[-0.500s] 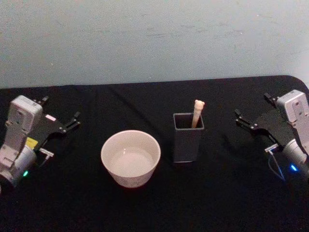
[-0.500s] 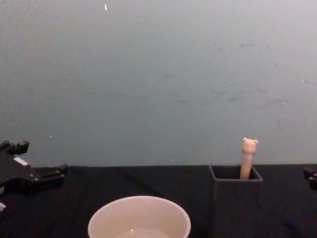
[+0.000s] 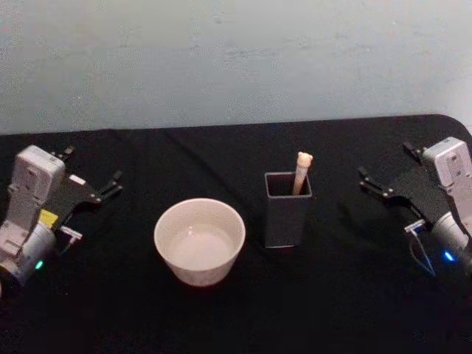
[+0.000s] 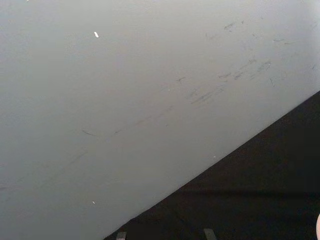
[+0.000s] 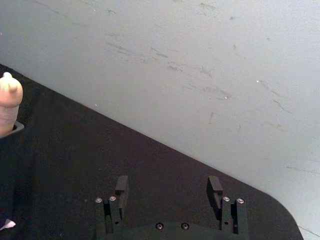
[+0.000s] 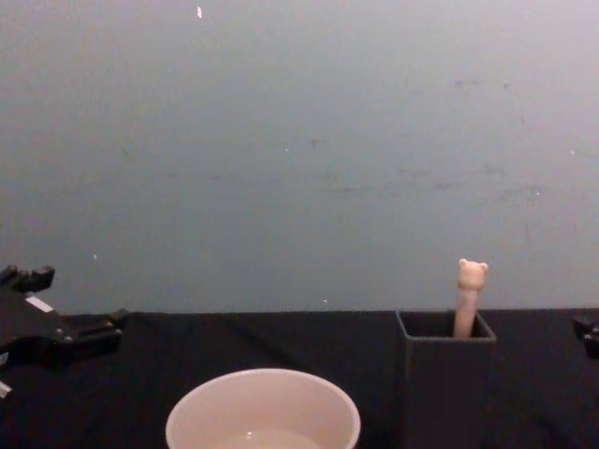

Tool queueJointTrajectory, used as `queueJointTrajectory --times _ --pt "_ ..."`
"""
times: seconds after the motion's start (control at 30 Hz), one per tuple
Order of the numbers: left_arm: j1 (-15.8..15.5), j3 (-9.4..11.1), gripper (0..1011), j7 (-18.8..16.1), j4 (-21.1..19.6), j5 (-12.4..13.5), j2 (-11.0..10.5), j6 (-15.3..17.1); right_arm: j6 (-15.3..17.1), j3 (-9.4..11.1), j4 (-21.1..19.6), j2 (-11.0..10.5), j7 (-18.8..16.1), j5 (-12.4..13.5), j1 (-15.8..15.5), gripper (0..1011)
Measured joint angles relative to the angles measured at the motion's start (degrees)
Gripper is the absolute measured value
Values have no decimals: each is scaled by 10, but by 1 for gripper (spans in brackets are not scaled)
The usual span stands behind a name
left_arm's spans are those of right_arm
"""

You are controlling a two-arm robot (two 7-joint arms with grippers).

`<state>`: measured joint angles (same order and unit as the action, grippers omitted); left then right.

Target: Pick up the stirring spoon with one hand, stir inside the cup, then place it back in its original position.

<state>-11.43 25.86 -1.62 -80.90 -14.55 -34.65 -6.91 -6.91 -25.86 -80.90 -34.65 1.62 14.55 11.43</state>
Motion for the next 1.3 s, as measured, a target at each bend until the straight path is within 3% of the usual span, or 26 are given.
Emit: queueJointTrajectory --times 1.3 --pt "0 0 1001 0 0 0 0 0 0 0 0 0 0 0 0 1002"
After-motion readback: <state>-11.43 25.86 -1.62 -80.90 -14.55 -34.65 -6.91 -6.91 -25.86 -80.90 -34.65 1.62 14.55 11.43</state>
